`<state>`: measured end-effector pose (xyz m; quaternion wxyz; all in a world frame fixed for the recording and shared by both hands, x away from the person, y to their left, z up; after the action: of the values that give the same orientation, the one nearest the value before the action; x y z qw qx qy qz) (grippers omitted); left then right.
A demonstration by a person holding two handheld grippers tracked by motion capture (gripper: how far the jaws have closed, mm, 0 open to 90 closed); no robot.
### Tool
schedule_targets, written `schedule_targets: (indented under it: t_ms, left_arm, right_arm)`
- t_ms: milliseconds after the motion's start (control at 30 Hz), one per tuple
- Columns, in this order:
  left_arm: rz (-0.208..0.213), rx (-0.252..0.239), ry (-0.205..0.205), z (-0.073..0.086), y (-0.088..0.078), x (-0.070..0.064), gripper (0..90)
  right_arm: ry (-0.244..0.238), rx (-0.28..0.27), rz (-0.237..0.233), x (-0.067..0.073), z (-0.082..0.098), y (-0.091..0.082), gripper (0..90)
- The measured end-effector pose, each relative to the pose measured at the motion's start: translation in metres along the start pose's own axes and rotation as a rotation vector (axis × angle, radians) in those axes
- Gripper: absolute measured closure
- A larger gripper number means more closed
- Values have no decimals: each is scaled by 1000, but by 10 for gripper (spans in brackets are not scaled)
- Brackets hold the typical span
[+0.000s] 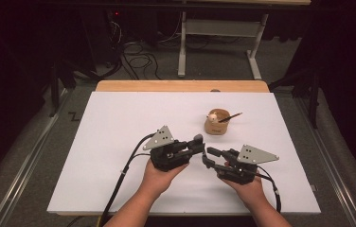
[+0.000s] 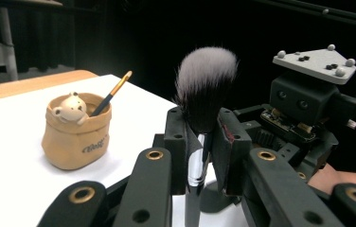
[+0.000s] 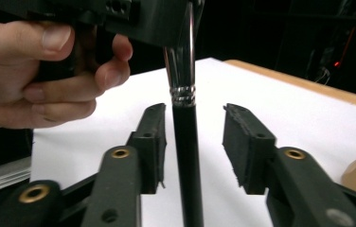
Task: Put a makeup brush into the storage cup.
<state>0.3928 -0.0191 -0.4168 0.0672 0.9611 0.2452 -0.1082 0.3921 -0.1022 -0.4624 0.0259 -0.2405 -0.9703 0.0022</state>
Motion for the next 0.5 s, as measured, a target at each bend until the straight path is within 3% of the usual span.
schedule_targets:
  t_ms: [267, 500]
  left_arm:
    - [-1, 9, 8, 5, 3, 0, 775]
    - [2, 29, 15, 9, 3, 0, 775]
  right_arm:
    - [29, 48, 2, 0, 6, 0, 516]
    - [22, 55, -12, 1, 7, 1, 564]
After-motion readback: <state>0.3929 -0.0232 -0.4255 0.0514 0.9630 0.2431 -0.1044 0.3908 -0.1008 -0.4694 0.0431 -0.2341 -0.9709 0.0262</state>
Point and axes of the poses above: each handheld gripper's, and its own axes: y roughly forward along the jaws, z roughly out of its underside, x roughly to its left, the point moved 10 cm from there along y, roughly forward along the jaws, and after that the axes turned 13 degrees about -x, right-handed, at the moved point
